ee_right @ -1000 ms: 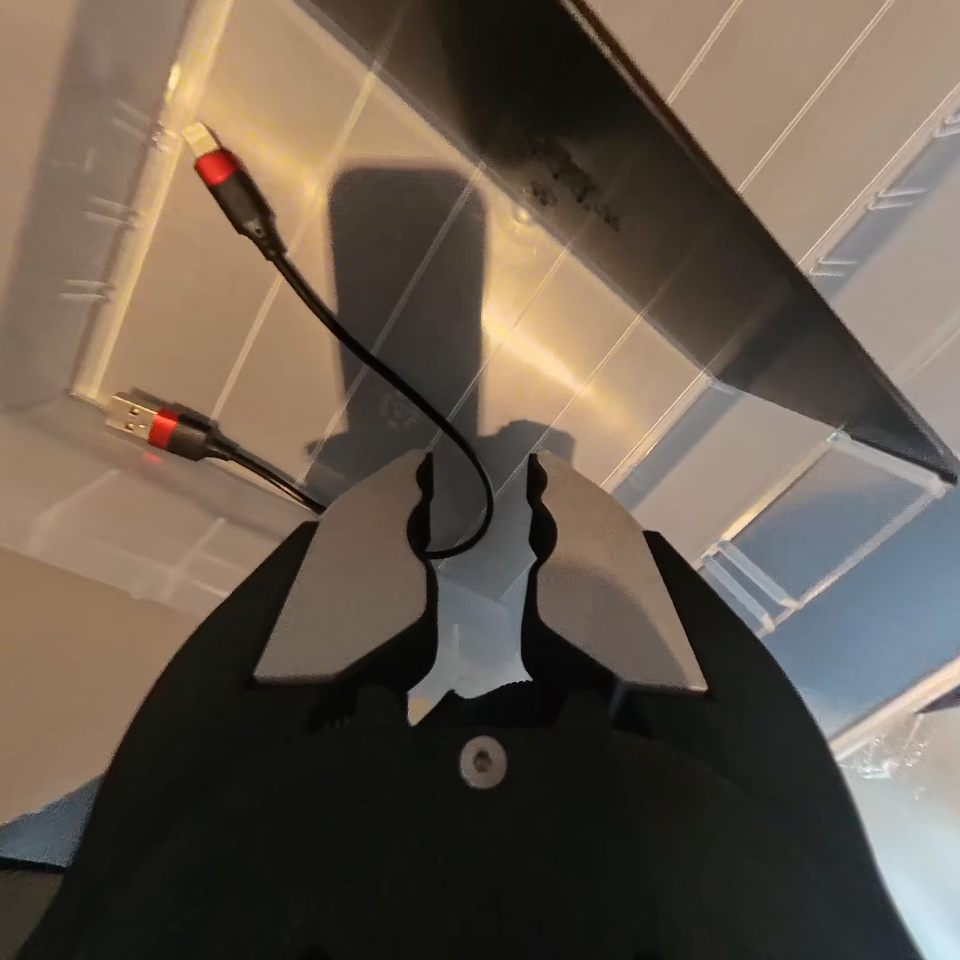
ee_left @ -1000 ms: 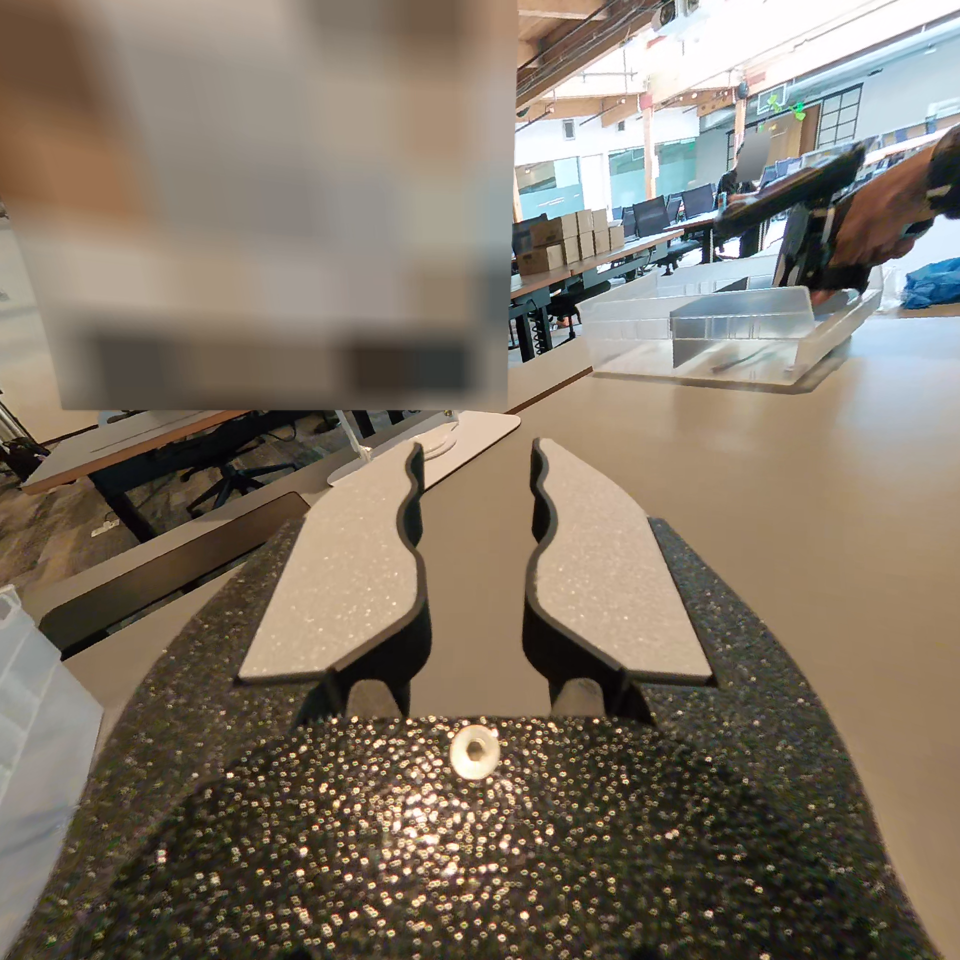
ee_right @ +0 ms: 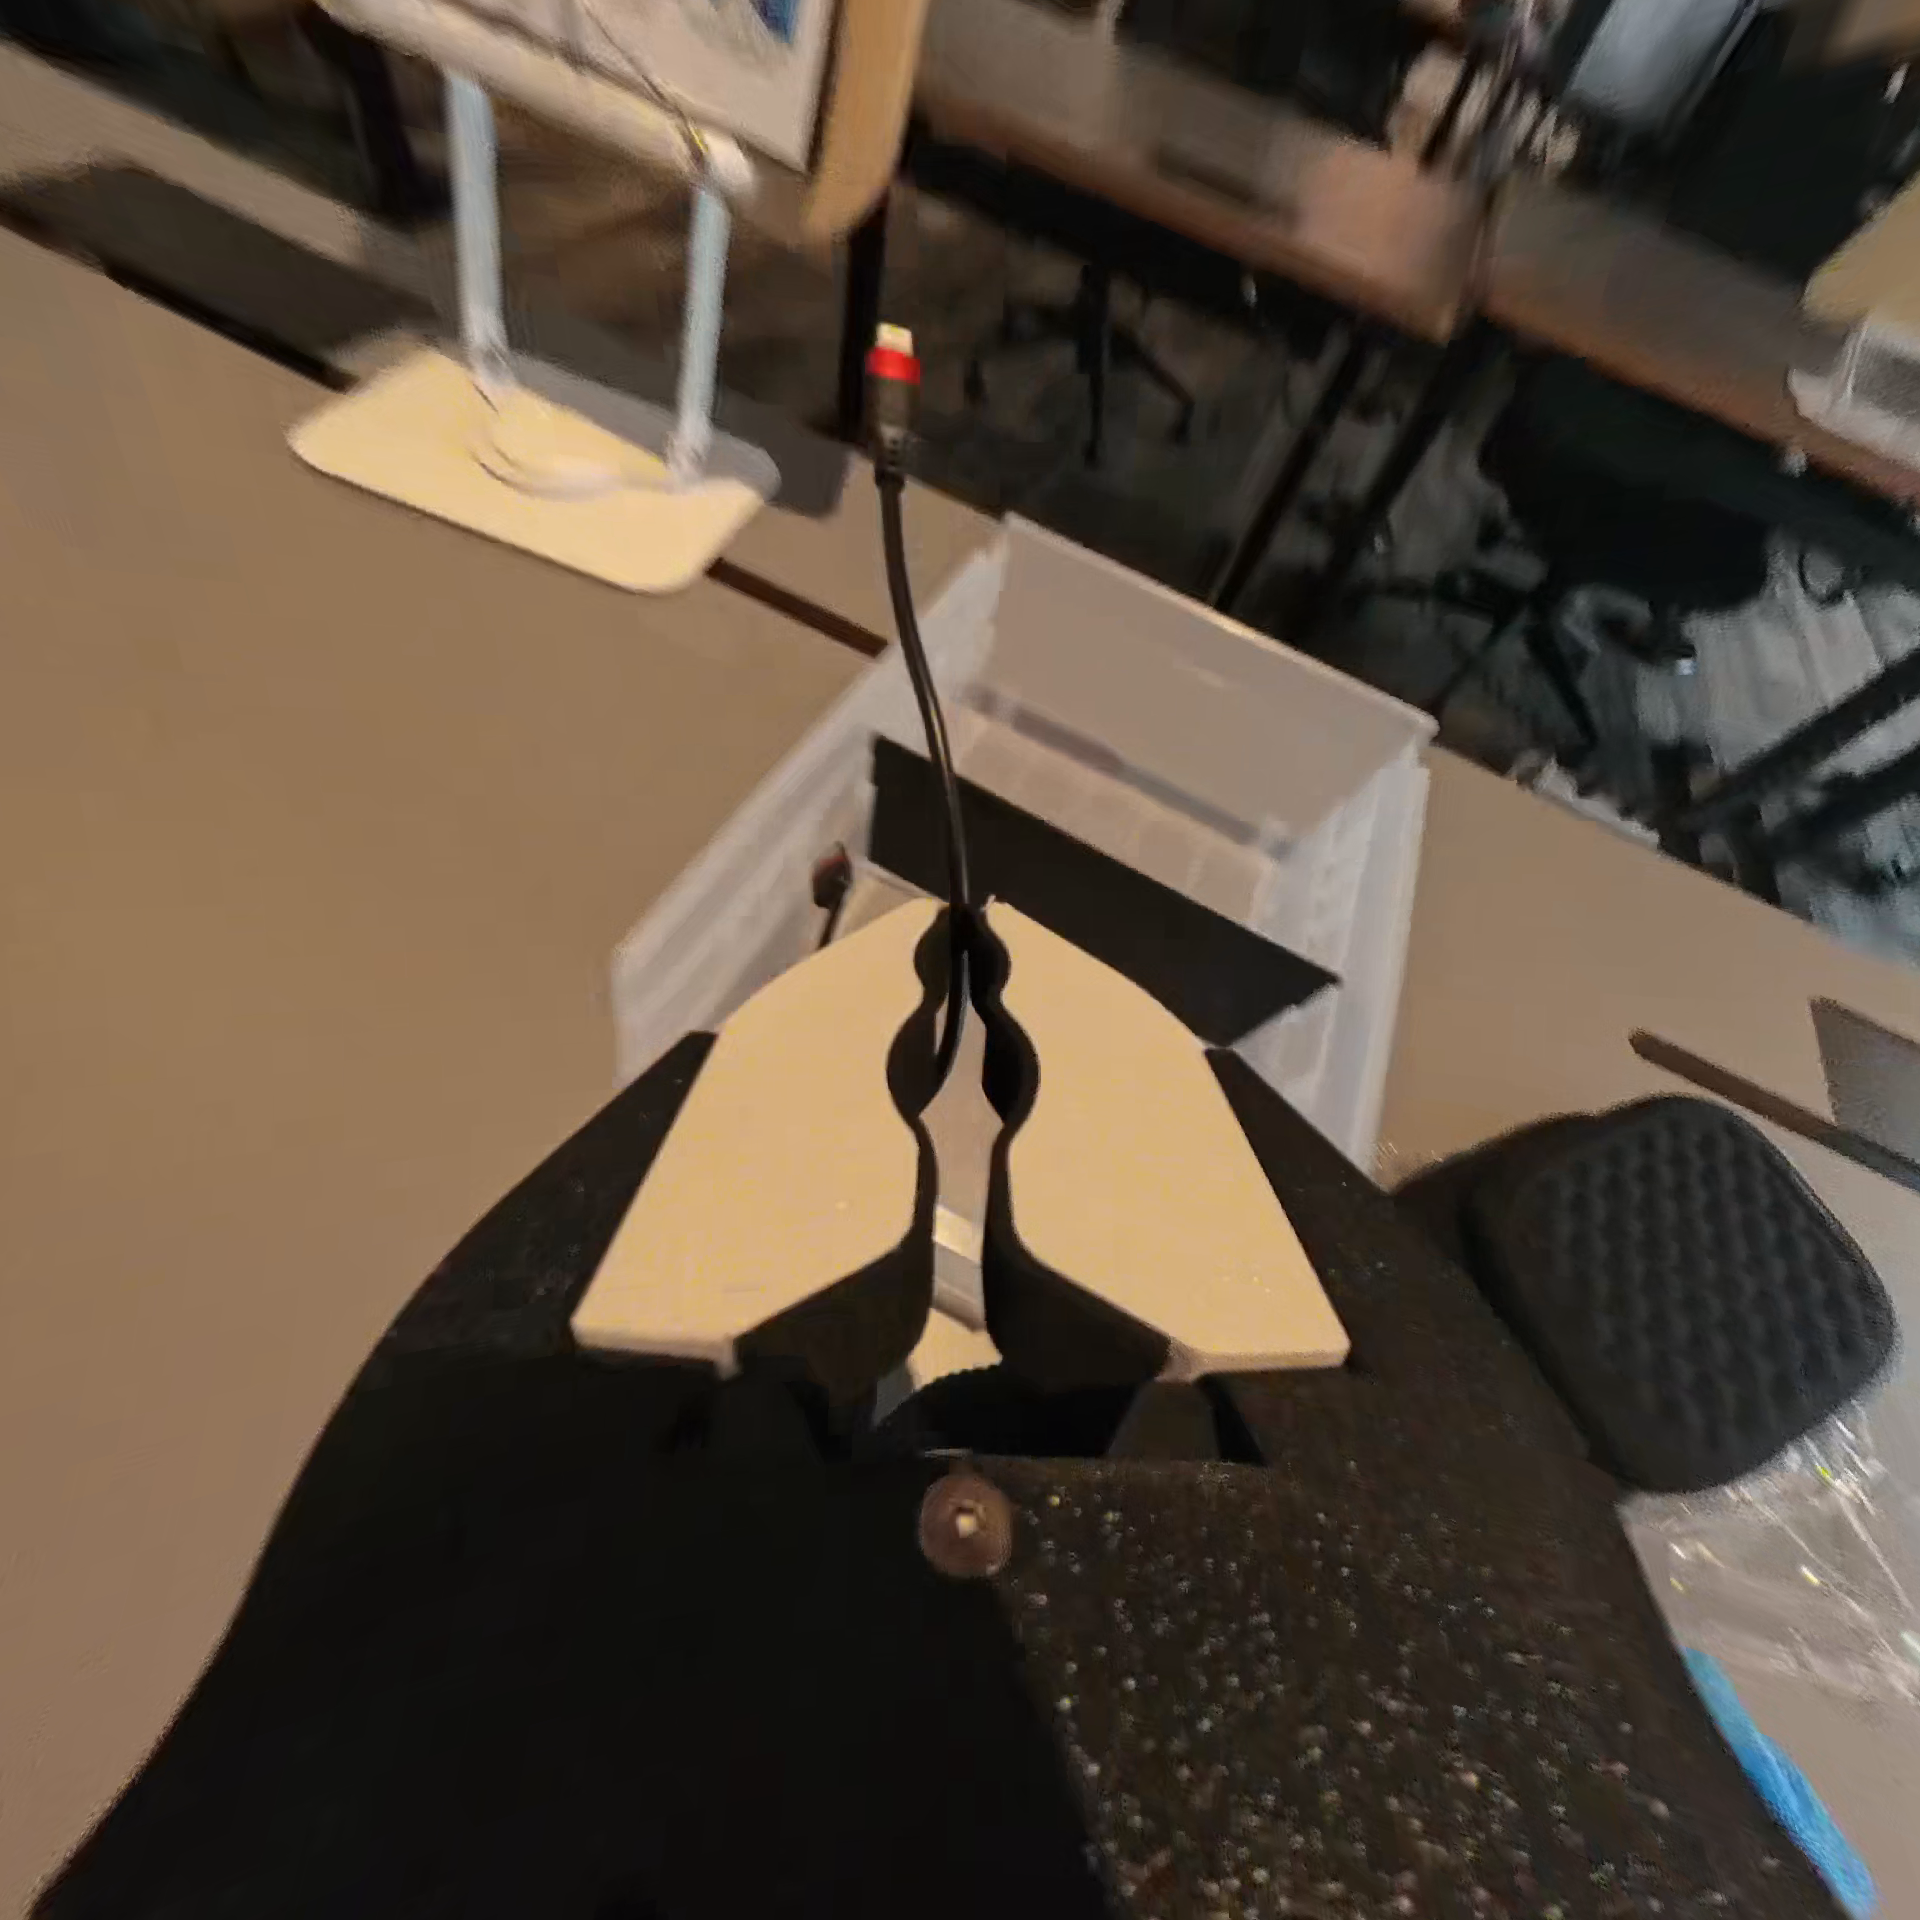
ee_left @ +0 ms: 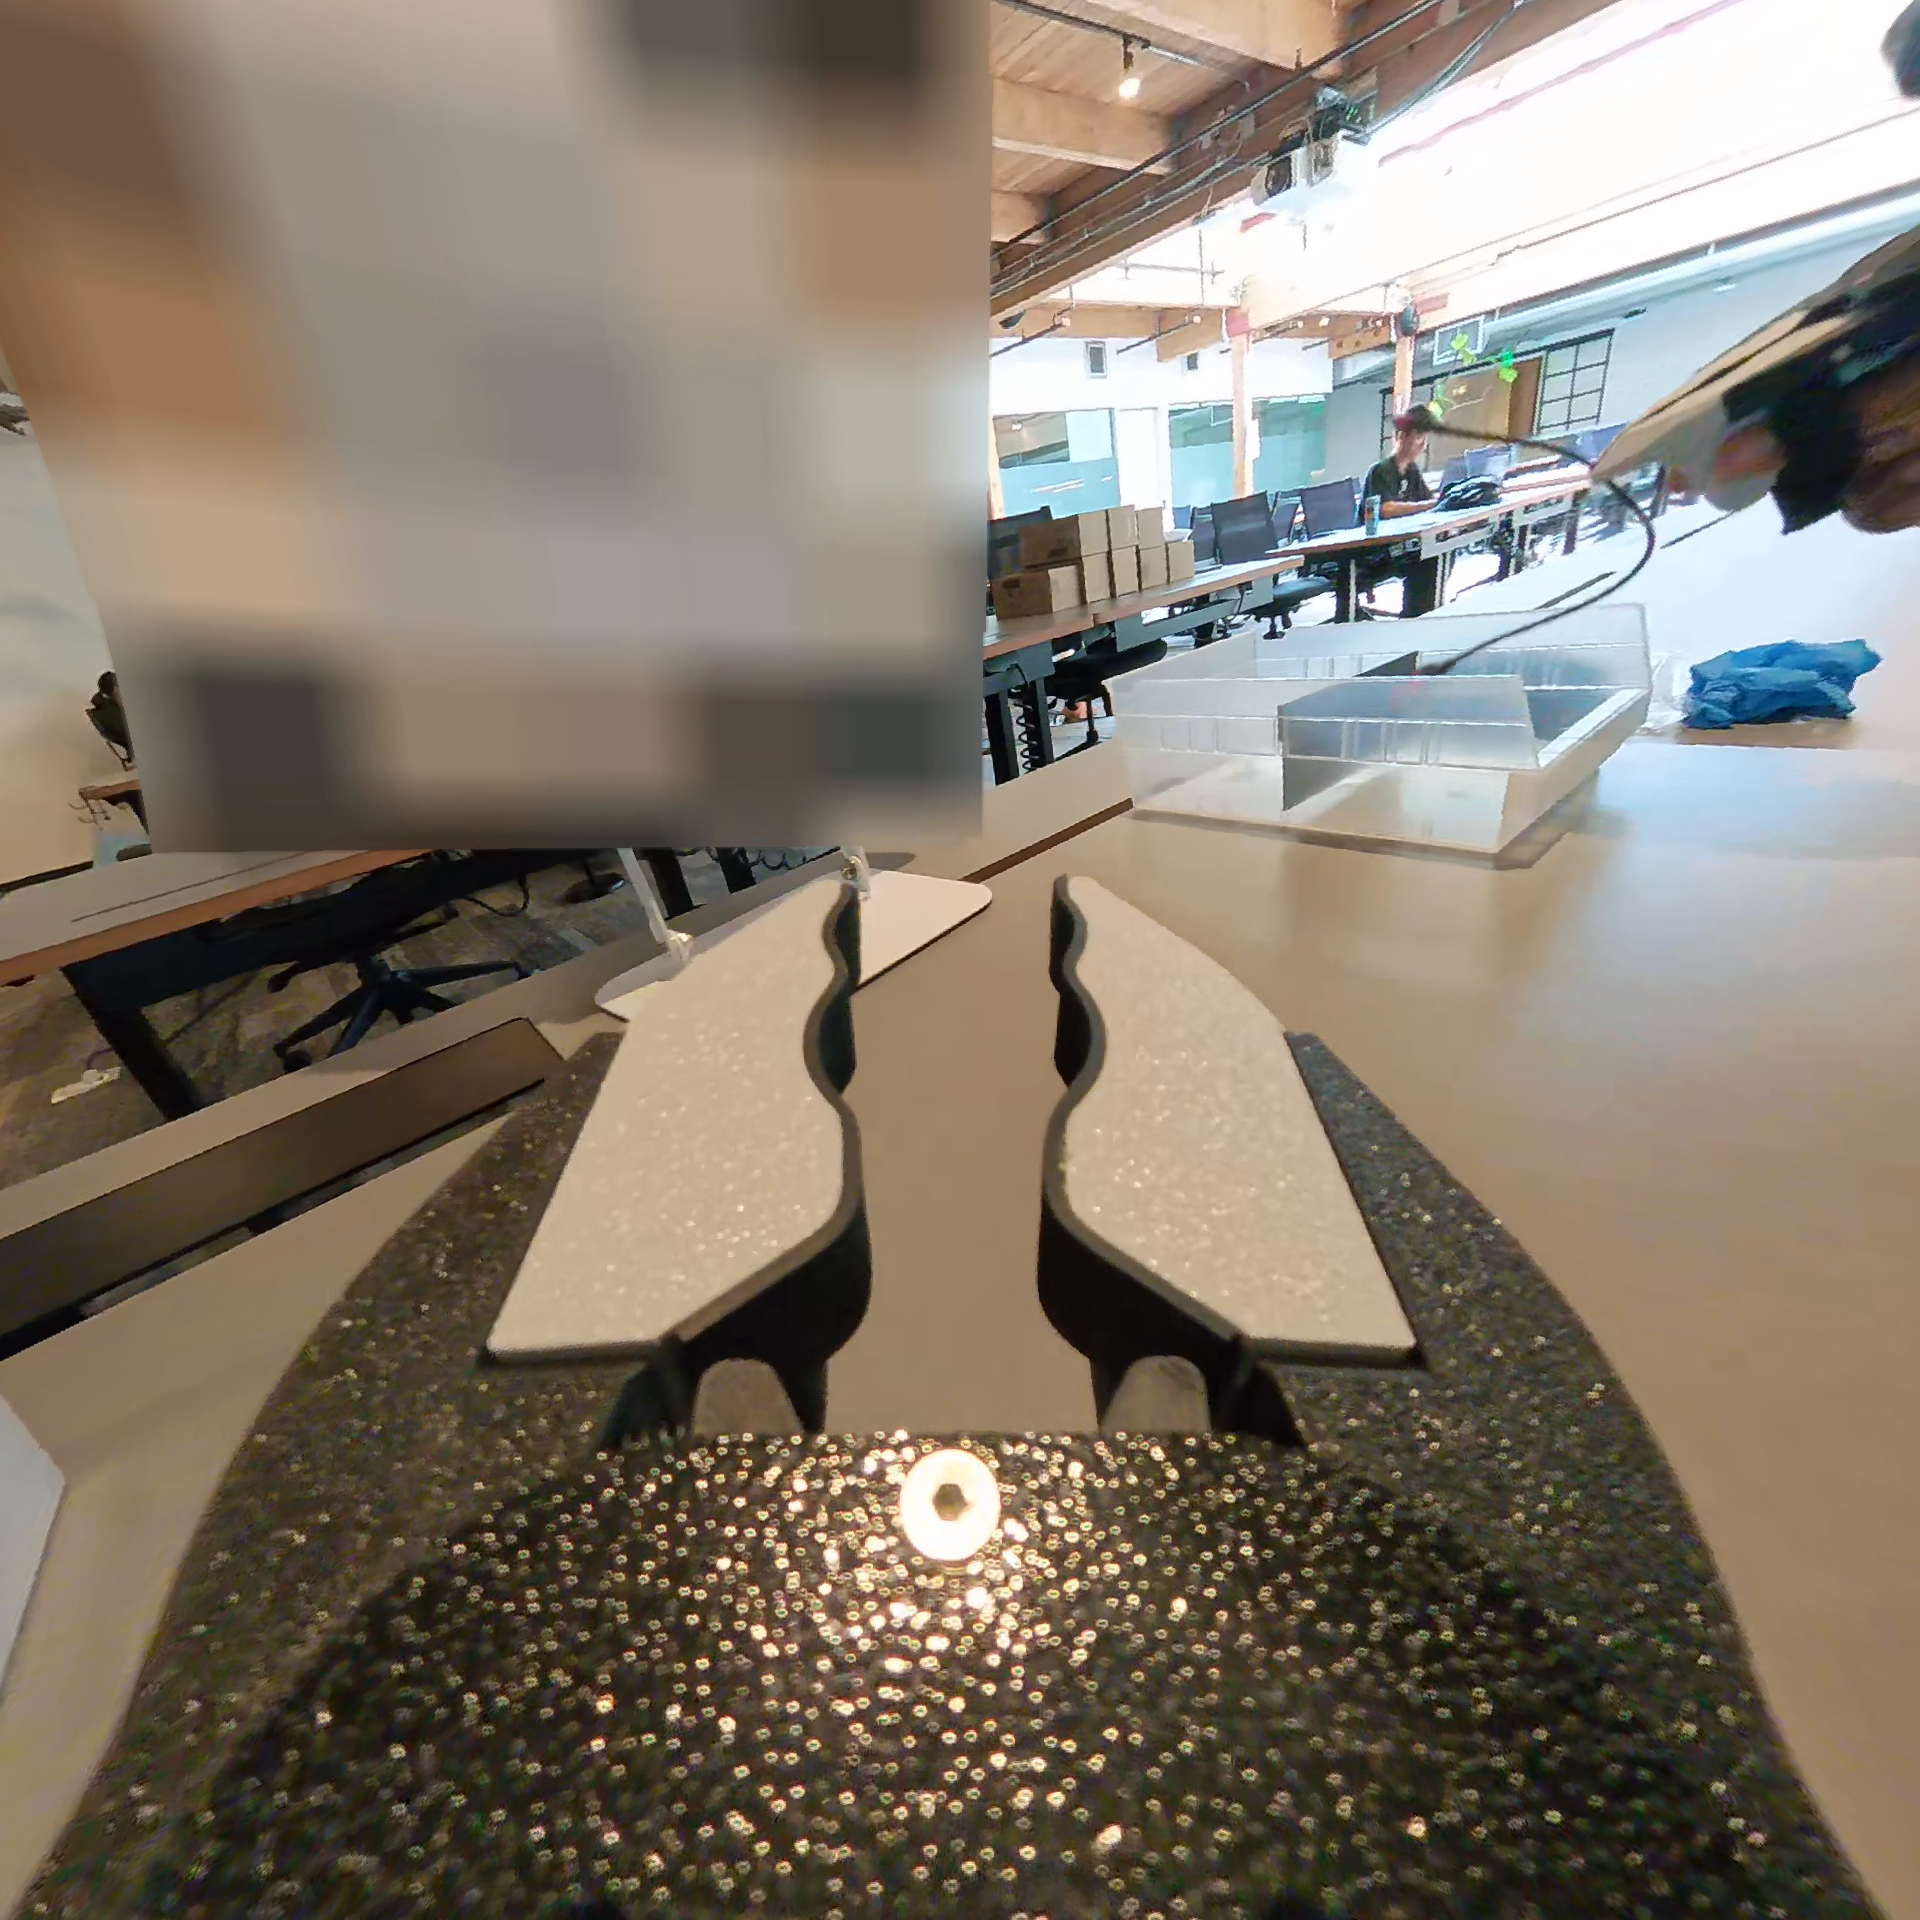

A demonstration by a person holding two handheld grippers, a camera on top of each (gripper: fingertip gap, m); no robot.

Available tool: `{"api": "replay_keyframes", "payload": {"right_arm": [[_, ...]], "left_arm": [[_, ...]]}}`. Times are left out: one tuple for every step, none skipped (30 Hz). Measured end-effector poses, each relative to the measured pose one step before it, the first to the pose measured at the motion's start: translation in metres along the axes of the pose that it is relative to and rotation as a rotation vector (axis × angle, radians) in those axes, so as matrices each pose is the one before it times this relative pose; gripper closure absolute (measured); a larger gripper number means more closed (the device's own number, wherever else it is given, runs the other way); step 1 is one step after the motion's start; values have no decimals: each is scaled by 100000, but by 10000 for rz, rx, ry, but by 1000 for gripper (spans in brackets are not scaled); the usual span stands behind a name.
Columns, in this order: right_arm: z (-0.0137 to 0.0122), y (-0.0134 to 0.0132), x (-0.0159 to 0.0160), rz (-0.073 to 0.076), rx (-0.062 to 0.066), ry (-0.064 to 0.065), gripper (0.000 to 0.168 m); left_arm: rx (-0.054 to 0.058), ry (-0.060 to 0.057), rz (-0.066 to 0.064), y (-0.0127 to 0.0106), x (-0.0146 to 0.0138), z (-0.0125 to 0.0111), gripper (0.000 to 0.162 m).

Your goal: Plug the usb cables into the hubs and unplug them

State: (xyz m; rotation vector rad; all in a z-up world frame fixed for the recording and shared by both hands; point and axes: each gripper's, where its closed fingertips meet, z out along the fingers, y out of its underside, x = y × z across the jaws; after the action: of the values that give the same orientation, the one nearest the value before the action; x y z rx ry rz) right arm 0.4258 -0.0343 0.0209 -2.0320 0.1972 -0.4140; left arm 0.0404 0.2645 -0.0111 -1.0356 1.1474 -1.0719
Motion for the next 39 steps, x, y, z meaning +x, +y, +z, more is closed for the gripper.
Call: {"api": "replay_keyframes", "payload": {"right_arm": [[-571, -776, -1018, 13, 459, -172, 166], [-456, -797, -1060, 66, 479, -213, 166], [-342, -827, -1165, 199, 512, -301, 166], [-215, -748, -1333, 254, 481, -422, 166], [-61, -657, -1387, 244, 452, -427, 166], [75, -546, -1384, 241, 415, -399, 166], [258, -414, -1411, 232, 362, -385, 166], [438, -224, -1461, 239, 290, -400, 166], [659, -26, -1487, 249, 209, -416, 166], [854, 174, -1428, 246, 124, -372, 166], [1026, 353, -1364, 187, 29, -322, 166], [1146, 462, -1299, 94, -16, -256, 166], [1219, 531, -1241, 59, -54, -192, 166], [1288, 591, -1183, 56, -89, -150, 166], [1286, 562, -1144, 36, -76, -140, 166], [1257, 467, -1182, 26, -24, -182, 166], [1168, 374, -1094, 70, 28, -173, 166], [1070, 386, -914, 69, 12, -103, 166], [958, 348, -850, 15, 8, -93, 166], [837, 293, -863, 9, 28, -141, 166], [728, 252, -871, 51, 25, -170, 166], [646, 219, -945, 62, 6, -222, 166], [579, 195, -973, 59, -4, -242, 166], [529, 119, -933, 48, 24, -225, 166], [490, 78, -893, 45, 51, -230, 166], [471, 107, -862, 45, 26, -252, 166], [429, 93, -667, 39, 45, -189, 166], [372, 124, -417, 16, 41, -101, 166], [310, 264, -161, 2, -42, -42, 165], [227, 305, 78, 39, -62, 14, 165], [104, 263, 209, 92, -19, 16, 165], [-7, 175, 260, 102, 25, 1, 165], [-147, 49, 382, 81, 91, 53, 159], [-260, -104, 504, 76, 159, 126, 153], [-332, -157, 486, 72, 148, 108, 149], [-328, -115, 416, 57, 77, 46, 144], [-310, -53, 317, 31, 34, -8, 143], [-322, -46, 247, 4, 63, -29, 142], [-321, 15, 205, -10, 65, -23, 142]], "left_arm": [[22, 98, -33, -16, 251, 95, 127], [29, 133, -42, -36, 310, 111, 127], [66, 180, -45, -93, 411, 116, 127], [92, 206, -40, -132, 479, 125, 127], [88, 203, -30, -128, 497, 146, 127], [96, 212, -29, -150, 534, 177, 127], [107, 246, -34, -167, 619, 200, 127], [134, 265, -27, -216, 673, 230, 127], [181, 305, 6, -305, 798, 251, 125], [220, 365, 71, -389, 966, 280, 124], [202, 369, 150, -377, 1066, 324, 122], [154, 351, 237, -349, 1136, 397, 121], [99, 372, 346, -301, 1242, 449, 119], [44, 343, 479, -258, 1274, 473, 117], [-36, 277, 572, -170, 1204, 485, 115], [-76, 219, 580, -102, 1069, 456, 114], [-137, 168, 503, -2, 892, 390, 113], [-178, 57, 417, 88, 601, 313, 112], [-212, -14, 314, 197, 371, 246, 112], [-336, -109, 193, 471, 83, 237, 112], [-508, -172, 106, 833, -131, 244, 112], [-553, -91, 85, 965, -79, 260, 110], [-497, 4, 120, 869, 76, 262, 109], [-441, -41, 164, 751, 75, 242, 109], [-476, -87, 182, 769, 63, 272, 110], [-571, -39, 253, 866, 164, 288, 113], [-483, 117, 408, 704, 401, 185, 125], [-261, 171, 443, 367, 479, 42, 145], [-112, 189, 248, 158, 409, -61, 162], [-70, 273, -105, 100, 339, -76, 162], [-100, 210, -391, 208, 75, -77, 162], [-46, -14, -428, 205, -364, -172, 162], [27, -131, -374, 154, -613, -289, 162], [30, -94, -468, 199, -680, -371, 162], [44, -118, -562, 231, -804, -444, 162], [54, -149, -574, 235, -927, -531, 162], [116, -133, -526, 151, -952, -613, 162], [74, -203, -431, 141, -1082, -694, 162], [-27, -307, -297, 168, -1245, -785, 162]]}}
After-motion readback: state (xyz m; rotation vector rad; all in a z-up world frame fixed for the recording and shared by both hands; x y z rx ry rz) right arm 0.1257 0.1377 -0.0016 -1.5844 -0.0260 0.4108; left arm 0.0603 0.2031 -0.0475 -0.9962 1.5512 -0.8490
